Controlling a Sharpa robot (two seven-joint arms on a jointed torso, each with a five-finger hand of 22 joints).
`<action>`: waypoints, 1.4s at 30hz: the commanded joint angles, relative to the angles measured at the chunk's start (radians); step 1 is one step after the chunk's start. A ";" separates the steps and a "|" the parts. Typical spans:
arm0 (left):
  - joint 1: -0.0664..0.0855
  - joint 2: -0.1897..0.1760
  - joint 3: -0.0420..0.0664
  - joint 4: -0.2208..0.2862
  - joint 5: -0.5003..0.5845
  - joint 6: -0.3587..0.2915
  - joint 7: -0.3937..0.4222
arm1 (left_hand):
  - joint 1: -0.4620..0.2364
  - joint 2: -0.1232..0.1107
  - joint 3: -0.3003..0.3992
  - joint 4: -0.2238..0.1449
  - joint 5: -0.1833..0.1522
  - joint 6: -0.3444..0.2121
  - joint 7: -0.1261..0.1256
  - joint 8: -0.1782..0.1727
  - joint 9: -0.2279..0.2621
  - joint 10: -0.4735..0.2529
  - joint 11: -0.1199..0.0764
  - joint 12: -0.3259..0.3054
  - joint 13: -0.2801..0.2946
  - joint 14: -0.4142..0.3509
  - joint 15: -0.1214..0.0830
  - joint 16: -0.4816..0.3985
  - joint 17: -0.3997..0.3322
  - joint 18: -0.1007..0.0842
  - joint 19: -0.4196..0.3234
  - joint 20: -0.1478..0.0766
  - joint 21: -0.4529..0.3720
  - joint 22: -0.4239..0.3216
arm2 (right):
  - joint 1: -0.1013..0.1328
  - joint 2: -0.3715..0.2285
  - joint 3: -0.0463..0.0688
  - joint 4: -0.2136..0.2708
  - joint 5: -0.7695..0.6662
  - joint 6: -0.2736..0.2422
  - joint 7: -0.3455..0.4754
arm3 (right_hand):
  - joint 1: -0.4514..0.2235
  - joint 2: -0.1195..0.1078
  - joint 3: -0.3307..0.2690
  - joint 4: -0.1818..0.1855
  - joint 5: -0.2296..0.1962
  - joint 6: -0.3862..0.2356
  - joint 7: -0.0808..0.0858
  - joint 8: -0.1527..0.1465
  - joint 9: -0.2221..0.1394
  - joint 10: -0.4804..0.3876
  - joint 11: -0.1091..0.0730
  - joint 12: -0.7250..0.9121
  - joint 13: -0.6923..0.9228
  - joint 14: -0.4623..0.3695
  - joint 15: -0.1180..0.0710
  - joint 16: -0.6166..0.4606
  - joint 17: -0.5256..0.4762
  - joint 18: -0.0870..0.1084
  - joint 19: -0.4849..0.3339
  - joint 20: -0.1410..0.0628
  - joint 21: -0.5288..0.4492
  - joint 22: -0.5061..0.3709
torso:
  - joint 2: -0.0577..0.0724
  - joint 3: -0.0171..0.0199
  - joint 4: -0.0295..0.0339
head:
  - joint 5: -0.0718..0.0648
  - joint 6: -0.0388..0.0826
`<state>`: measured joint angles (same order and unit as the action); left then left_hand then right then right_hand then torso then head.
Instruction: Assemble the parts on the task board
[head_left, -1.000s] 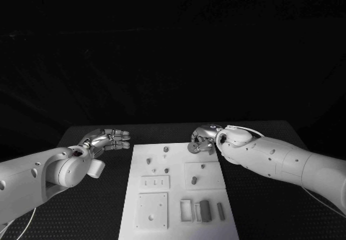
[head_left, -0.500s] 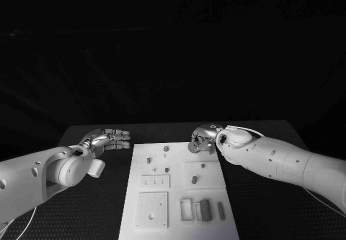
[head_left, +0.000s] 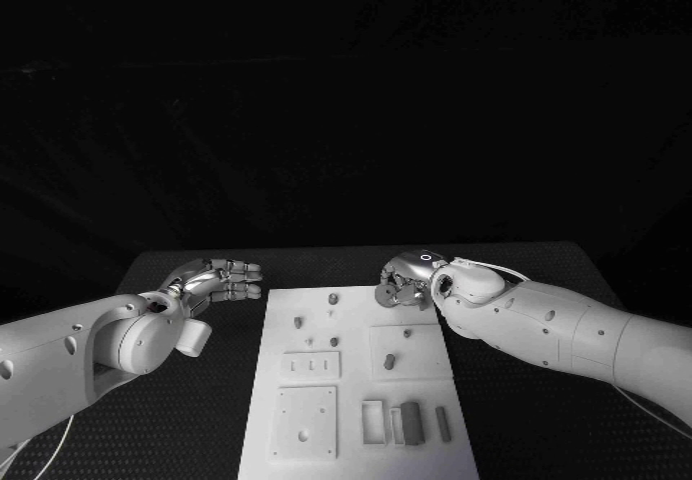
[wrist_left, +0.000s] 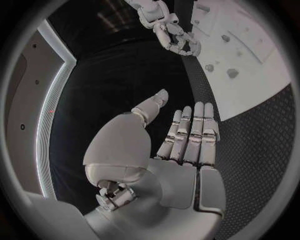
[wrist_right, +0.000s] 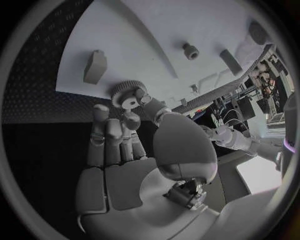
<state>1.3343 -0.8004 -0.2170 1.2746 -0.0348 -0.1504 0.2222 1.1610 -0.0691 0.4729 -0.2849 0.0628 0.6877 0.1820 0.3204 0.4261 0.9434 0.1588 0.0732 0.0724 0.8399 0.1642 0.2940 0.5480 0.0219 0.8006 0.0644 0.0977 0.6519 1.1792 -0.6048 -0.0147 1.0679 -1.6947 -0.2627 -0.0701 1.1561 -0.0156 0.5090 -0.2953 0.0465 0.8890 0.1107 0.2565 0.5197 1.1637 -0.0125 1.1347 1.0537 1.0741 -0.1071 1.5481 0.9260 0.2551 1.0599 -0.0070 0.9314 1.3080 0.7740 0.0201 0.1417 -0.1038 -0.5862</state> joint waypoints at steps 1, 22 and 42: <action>0.000 0.000 0.001 0.003 -0.003 0.011 0.006 | -0.009 0.002 -0.004 -0.002 -0.006 0.000 0.004 -0.005 -0.002 -0.001 0.006 -0.006 -0.002 -0.005 0.005 -0.006 0.001 0.000 0.005 0.003 -0.005 0.001 | 0.003 -0.013 0.009 0.049 -0.037 -0.019 -0.038 | 0.000 0.005 -0.004 0.001 0.002 0.120 -0.011 0.044 0.026 0.008 0.001 0.001 -0.001 0.006 -0.005 0.007 0.001 0.007 0.008 -0.001 0.006 0.016 | 0.000 -0.0001 0.0005 | 0.002 -0.001; 0.001 0.002 0.001 0.006 -0.003 0.006 0.007 | -0.009 0.000 -0.004 -0.002 -0.006 -0.002 0.004 -0.006 -0.002 -0.002 0.007 -0.006 -0.002 -0.005 0.006 -0.007 0.002 0.000 0.004 0.004 -0.006 0.002 | 0.014 0.048 -0.005 0.182 -0.135 -0.028 -0.080 | -0.001 0.002 -0.005 0.001 0.002 0.122 -0.013 0.044 0.026 0.012 0.000 0.000 -0.003 0.012 -0.007 0.007 0.003 0.007 0.011 -0.002 0.008 0.016 | 0.000 -0.0002 0.0004 | 0.010 -0.002; 0.001 0.004 0.001 0.005 -0.003 0.010 0.006 | -0.010 -0.001 -0.004 -0.003 -0.006 -0.002 0.004 -0.006 -0.002 -0.003 0.007 -0.006 -0.002 -0.006 0.006 -0.008 0.002 0.000 0.004 0.004 -0.008 0.002 | 0.005 0.154 -0.050 0.116 -0.183 -0.022 -0.102 | -0.001 0.003 -0.004 0.001 0.002 0.121 -0.013 0.042 0.025 0.014 -0.001 -0.002 -0.004 0.014 -0.008 0.006 0.002 0.007 0.012 -0.004 0.008 0.015 | 0.000 -0.0013 0.0020 | 0.014 -0.008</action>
<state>1.3344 -0.7986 -0.2170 1.2777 -0.0353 -0.1507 0.2213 1.1611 -0.0691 0.4729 -0.2849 0.0628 0.6877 0.1820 0.3204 0.4252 0.9434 0.1588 0.0732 0.0717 0.8361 0.1679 0.2902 0.5485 0.0220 0.8006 0.0643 0.0938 0.6524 1.1857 -0.4540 -0.0633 1.1854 -1.8378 -0.2850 -0.1582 1.1560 -0.0163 0.5035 -0.3008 0.0454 0.8949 0.1048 0.2565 0.5198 1.1708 -0.0125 1.1347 1.0507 1.0846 -0.1103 1.5480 0.9278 0.2475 1.0634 -0.0105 0.9353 1.3076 0.7734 0.0184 0.1453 -0.0914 -0.5947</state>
